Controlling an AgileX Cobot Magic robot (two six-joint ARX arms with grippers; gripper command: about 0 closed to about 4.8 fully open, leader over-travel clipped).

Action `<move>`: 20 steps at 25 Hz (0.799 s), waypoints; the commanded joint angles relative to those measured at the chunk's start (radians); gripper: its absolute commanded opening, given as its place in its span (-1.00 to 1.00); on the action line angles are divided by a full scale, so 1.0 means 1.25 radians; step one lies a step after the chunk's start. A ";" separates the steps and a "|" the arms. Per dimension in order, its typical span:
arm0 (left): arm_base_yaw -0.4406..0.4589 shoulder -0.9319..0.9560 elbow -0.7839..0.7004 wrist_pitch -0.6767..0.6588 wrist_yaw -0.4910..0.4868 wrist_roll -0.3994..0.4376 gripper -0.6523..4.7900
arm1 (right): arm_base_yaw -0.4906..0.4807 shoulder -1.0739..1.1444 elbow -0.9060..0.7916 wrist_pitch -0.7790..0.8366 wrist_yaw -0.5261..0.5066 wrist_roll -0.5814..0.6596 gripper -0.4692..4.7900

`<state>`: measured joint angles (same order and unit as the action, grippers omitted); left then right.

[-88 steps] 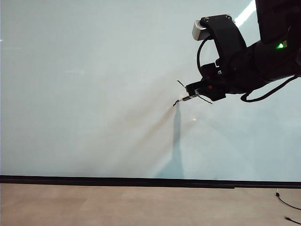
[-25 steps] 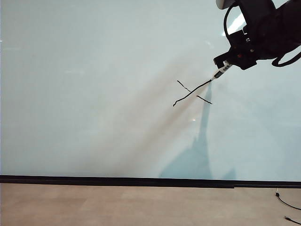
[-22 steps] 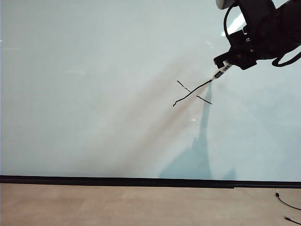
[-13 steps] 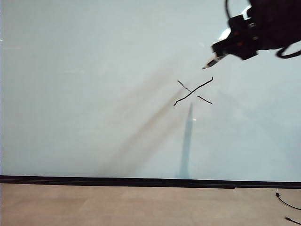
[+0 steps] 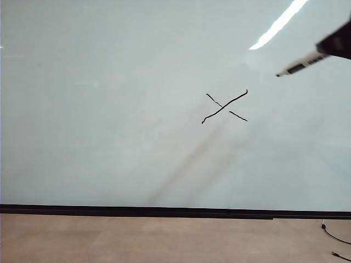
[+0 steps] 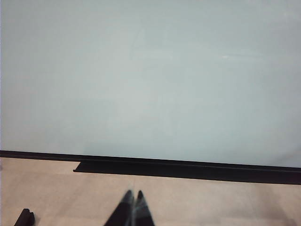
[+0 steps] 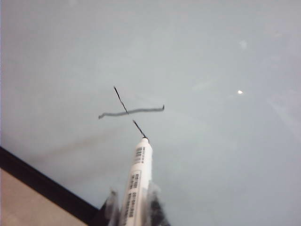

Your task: Pick up the pen on the shelf to the right of the whiteboard and draw a cross mark.

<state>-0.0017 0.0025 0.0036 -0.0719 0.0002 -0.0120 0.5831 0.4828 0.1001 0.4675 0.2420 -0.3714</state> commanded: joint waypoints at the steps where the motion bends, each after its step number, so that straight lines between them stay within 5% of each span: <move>1: 0.000 0.001 0.002 0.004 0.002 0.003 -0.78 | 0.000 -0.132 -0.039 -0.079 0.002 0.007 -0.84; 9: 0.000 0.001 0.002 0.004 0.002 0.003 -0.78 | 0.000 -0.389 -0.064 -0.294 0.025 0.020 -0.84; 20: 0.000 0.001 0.002 0.002 0.002 0.003 -0.78 | -0.055 -0.385 -0.079 -0.335 0.007 0.052 -0.84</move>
<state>-0.0017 0.0029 0.0036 -0.0723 -0.0006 -0.0124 0.5297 0.0021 -0.0029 0.0257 0.2813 -0.3130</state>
